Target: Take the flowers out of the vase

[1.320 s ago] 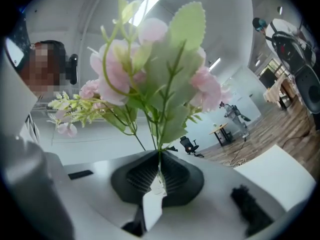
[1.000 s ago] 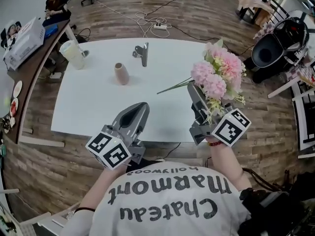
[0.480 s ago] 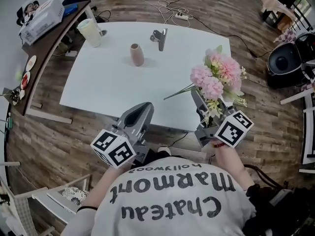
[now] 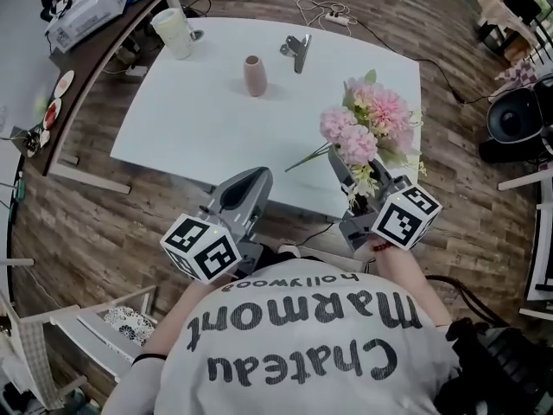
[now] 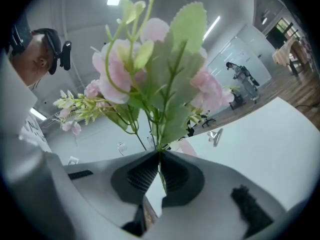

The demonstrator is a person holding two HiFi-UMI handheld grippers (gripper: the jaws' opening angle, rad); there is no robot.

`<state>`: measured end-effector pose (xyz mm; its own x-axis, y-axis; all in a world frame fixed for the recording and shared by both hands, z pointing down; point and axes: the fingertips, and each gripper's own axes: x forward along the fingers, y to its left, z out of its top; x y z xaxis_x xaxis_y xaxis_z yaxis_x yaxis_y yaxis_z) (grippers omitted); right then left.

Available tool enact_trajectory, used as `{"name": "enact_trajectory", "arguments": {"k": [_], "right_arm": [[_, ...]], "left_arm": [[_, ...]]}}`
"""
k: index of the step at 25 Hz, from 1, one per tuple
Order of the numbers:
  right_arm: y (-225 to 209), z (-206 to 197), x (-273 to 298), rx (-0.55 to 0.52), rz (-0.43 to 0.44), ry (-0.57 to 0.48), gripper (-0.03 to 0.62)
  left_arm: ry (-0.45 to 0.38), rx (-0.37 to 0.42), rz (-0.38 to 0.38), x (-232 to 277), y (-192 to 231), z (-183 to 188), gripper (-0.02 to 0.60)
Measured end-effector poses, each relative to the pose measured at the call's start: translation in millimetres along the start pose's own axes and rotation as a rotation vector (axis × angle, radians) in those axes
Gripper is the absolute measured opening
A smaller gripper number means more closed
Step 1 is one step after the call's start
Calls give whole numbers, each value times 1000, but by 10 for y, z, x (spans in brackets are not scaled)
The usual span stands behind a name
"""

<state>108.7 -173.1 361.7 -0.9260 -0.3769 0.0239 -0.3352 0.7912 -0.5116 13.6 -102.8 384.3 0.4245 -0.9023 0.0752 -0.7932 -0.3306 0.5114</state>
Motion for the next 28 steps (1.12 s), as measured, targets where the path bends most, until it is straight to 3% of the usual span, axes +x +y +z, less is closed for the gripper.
{"name": "enact_trajectory", "arguments": {"k": [13, 28], "right_arm": [[-106, -144, 9, 18, -24, 48, 25], [-155, -177, 18, 54, -18, 31, 25]], "left_arm": [[8, 31, 35, -92, -12, -1, 6], [12, 26, 32, -42, 7, -52, 6]]}}
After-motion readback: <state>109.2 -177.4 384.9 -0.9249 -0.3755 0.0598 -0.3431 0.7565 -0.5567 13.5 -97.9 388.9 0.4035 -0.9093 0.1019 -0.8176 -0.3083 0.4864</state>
